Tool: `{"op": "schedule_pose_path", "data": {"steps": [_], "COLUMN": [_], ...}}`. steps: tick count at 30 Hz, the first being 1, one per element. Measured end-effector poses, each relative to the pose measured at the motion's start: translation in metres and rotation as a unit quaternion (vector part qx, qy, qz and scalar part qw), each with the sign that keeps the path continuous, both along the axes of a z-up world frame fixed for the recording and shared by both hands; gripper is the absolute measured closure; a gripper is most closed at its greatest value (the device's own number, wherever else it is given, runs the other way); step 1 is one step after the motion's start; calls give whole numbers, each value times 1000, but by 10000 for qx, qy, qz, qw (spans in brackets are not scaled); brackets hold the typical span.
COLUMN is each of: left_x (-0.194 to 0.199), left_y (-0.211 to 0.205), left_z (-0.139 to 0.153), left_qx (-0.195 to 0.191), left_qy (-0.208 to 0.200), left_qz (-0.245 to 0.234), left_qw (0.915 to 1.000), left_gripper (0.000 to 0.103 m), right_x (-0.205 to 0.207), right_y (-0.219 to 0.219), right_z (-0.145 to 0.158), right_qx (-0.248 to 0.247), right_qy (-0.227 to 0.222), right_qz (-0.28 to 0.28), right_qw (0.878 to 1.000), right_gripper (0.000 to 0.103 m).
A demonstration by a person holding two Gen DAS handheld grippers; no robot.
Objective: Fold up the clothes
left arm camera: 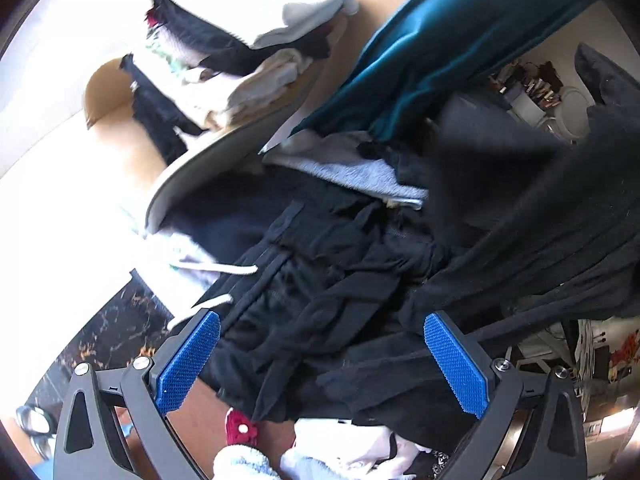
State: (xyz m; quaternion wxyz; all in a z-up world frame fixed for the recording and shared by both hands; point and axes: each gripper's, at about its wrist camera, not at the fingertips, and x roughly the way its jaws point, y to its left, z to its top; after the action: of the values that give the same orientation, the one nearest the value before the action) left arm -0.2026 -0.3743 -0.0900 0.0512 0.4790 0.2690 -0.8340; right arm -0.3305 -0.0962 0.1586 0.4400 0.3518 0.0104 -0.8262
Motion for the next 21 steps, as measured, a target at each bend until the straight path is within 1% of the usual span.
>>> {"op": "schedule_pose_path", "data": {"steps": [1,2,4,5,7,10,12,13,14,16,17,18,21], "left_x": [-4,-8,-17,-22,-31,-44,-53,-58,-62,-71,-75,-79,-92], "left_y": [1,4,16,24,40,64,80,89,101,125,138,150,186], "left_z": [1,-2,-8,-12,-20,-32,-40,-43,-43,-44,-45,-45,-46], "left_qx": [-10,-16,-20,-20,-20,-21,-21,-21,-20,-19,-18,-18,-15], "left_qy": [3,-29,-126,-183,-297,-468,-582,-606,-562,-474,-430,-385,-251], "left_qz": [-53,-118,-326,-450,-697,-1066,-1312,-1454,-1635,-1996,-2175,-2354,-2885], "left_qw": [10000,9999,9994,9988,9971,9932,9896,9875,9849,9787,9751,9711,9572], "left_gripper": [0,0,0,0,0,0,0,0,0,0,0,0,0], "right_x": [-1,-2,-1,2,9,23,33,37,40,46,50,52,59], "right_y": [6,15,33,43,64,100,125,137,145,159,166,171,184], "right_z": [-9,-27,-77,-109,-175,-232,-267,-285,-286,-271,-263,-256,-236], "right_qx": [95,259,703,1003,1628,1940,2110,2192,2079,1590,1360,1244,1040], "right_qy": [-132,-322,-743,-974,-1449,-1961,-2286,-2447,-2504,-2485,-2475,-2458,-2360], "right_qz": [-23,-110,-257,-361,-575,-1030,-1338,-1490,-1599,-1718,-1749,-1786,-1906], "right_qw": [9999,9991,9944,9895,9743,9557,9409,9327,9319,9399,9432,9446,9472], "right_gripper": [87,86,85,82,80,69,62,53,46,43,43,43,42]}}
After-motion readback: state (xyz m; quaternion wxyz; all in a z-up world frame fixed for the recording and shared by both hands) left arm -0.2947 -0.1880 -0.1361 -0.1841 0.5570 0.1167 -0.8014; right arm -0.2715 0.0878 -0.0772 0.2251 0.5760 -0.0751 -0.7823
